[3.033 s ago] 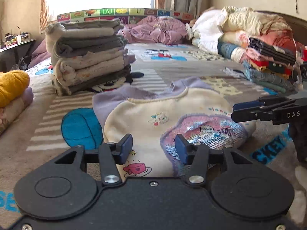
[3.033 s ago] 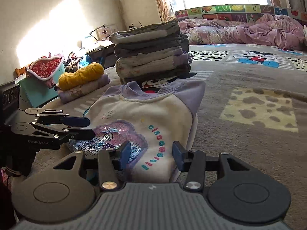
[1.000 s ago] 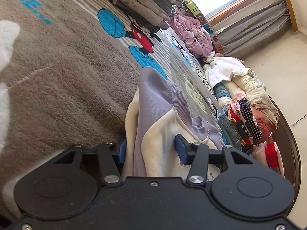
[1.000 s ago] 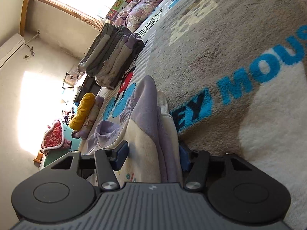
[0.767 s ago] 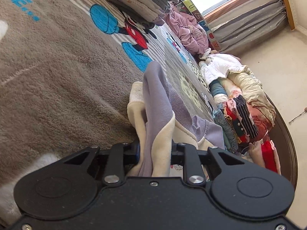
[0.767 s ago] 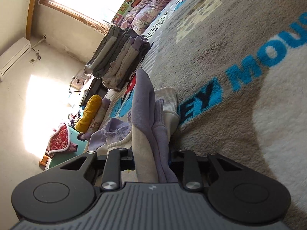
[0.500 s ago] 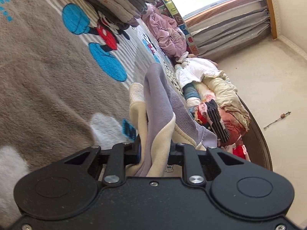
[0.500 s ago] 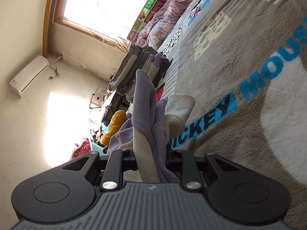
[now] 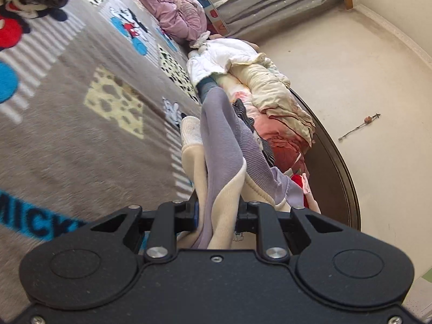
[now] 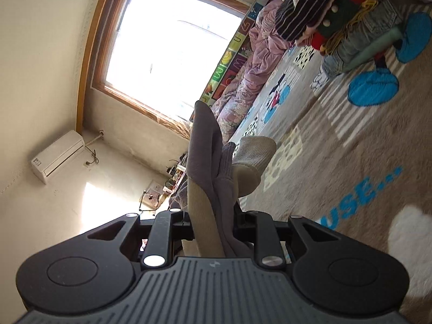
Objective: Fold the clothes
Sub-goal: 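Carry the folded sweatshirt with both grippers onto the clothes pile by the headboard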
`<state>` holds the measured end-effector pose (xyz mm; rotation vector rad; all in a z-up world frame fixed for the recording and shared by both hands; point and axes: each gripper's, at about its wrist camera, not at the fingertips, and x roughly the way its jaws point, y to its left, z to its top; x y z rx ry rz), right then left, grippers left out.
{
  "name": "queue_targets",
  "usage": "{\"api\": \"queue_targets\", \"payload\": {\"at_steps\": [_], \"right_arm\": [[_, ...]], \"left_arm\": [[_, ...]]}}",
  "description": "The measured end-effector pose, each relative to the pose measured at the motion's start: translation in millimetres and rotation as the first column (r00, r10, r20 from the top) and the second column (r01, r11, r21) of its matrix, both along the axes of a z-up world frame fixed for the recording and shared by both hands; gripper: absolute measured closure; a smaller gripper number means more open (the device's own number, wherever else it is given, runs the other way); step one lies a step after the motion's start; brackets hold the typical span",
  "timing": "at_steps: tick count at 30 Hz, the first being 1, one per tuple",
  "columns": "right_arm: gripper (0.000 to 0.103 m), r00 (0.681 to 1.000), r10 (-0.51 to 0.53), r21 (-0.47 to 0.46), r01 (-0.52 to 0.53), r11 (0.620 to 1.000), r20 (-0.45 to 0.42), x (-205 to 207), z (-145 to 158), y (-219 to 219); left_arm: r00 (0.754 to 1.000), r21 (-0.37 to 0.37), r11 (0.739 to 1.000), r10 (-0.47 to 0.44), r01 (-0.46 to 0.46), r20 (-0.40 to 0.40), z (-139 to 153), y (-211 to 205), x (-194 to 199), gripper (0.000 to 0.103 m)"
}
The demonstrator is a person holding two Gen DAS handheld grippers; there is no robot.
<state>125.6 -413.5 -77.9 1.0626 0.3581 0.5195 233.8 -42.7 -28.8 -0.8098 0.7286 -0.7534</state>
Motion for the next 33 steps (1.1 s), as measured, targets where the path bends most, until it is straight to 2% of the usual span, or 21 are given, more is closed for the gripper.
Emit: {"api": "queue_targets", "payload": {"at_steps": [8,16,20,25,27,28,29,30,31,32,33], "right_arm": [[0.079,0.982,-0.175,0.040,0.173,0.984,0.066,70.5,54.8,-100.0],[0.079,0.928,-0.357,-0.004,0.359,0.933,0.110,142.2,117.7,-170.2],[0.079,0.898,-0.426,-0.030,0.432,0.901,0.110,181.7,137.1,-197.6],[0.079,0.872,-0.484,-0.044,0.488,0.872,0.070,212.6,132.3,-222.5],[0.078,0.856,-0.516,-0.085,0.517,0.852,0.039,220.1,123.7,-226.1],[0.075,0.846,-0.531,-0.117,0.532,0.839,0.038,221.3,121.3,-224.6],[0.065,0.836,-0.546,-0.156,0.546,0.823,0.045,221.0,120.2,-221.1],[0.063,0.826,-0.561,-0.196,0.559,0.806,0.053,220.6,119.0,-217.6],[0.063,0.816,-0.574,-0.234,0.571,0.787,0.062,220.3,117.8,-214.1],[0.063,0.806,-0.588,-0.272,0.582,0.766,0.071,219.9,116.6,-210.6],[0.058,0.796,-0.600,-0.310,0.593,0.744,0.081,219.5,115.4,-207.1]], "left_arm": [[0.990,-0.029,0.991,-0.131,0.132,0.050,68.5,-106.8,116.1,0.084],[0.970,-0.056,0.972,-0.222,0.228,0.095,123.9,-194.0,219.2,0.084],[0.964,-0.064,0.964,-0.254,0.259,0.077,132.9,-228.1,261.9,0.084],[0.958,-0.075,0.955,-0.286,0.286,0.013,119.6,-256.9,302.9,0.084],[0.954,-0.021,0.954,-0.300,0.300,-0.021,103.5,-272.9,317.4,0.082],[0.954,0.044,0.953,-0.299,0.300,-0.031,94.2,-281.2,321.8,0.066],[0.960,0.166,0.946,-0.277,0.278,-0.025,85.6,-287.8,320.7,0.055],[0.966,0.285,0.925,-0.257,0.250,-0.016,77.0,-294.3,319.6,0.057],[0.970,0.351,0.908,-0.243,0.228,-0.001,69.5,-296.0,317.3,0.057],[0.970,0.293,0.929,-0.244,0.227,0.021,64.9,-285.6,312.0,0.057],[0.970,0.247,0.943,-0.239,0.221,0.044,60.9,-276.1,306.9,0.057]]}}
